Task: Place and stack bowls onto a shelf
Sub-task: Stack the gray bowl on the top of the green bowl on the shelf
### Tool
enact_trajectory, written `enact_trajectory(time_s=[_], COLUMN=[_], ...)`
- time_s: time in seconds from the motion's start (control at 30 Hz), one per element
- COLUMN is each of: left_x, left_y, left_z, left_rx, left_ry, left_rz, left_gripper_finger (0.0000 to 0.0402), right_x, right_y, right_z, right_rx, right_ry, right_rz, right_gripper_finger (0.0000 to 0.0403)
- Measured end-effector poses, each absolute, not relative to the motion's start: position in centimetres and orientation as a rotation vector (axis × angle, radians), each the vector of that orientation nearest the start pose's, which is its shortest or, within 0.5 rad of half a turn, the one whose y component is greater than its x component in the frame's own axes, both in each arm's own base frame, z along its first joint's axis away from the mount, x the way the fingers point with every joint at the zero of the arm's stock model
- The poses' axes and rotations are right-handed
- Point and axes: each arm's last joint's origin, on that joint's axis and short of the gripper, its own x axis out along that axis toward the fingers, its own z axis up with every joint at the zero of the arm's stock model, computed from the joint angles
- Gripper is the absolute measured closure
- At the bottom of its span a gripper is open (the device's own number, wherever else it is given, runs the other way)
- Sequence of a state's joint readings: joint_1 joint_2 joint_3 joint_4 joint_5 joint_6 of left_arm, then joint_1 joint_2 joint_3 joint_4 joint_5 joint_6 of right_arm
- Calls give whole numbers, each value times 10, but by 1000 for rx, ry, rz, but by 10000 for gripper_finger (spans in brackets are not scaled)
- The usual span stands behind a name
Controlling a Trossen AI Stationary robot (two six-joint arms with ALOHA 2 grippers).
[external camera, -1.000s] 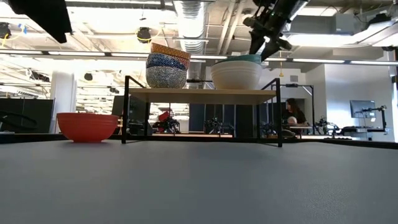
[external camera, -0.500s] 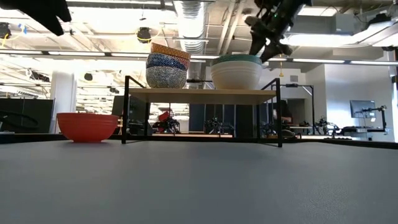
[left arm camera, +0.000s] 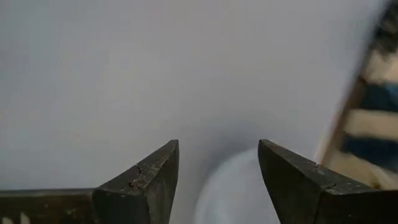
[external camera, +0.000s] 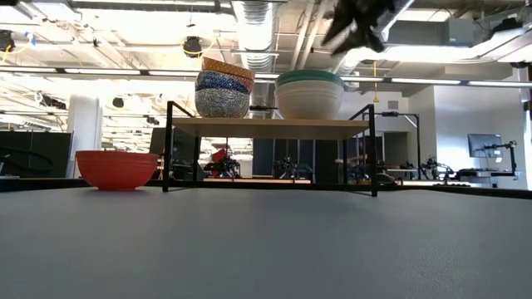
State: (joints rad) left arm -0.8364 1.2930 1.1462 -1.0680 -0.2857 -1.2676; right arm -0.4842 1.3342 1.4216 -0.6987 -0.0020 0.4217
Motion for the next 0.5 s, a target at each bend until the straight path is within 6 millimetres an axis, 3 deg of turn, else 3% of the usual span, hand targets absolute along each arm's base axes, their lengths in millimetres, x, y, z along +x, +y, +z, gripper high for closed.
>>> enact_trajectory(time_s=[0.2,0.37,0.5], left_x=[144,132,126], left_y=[-195,-190,-188], left_z=[254,230,211], left_rx=[-554,-592,-545], left_ry=[1116,1196,1245], left_rz=[76,183,153], left_gripper_finger=[227,245,255], right_x=[249,256,264], right_y=[-85,-62,-49], right_z=[405,404,400], right_rx=[520,497,509], right_ry=[408,422,441], right_rz=[-443,-416,-397], right_gripper_finger=[207,207,207])
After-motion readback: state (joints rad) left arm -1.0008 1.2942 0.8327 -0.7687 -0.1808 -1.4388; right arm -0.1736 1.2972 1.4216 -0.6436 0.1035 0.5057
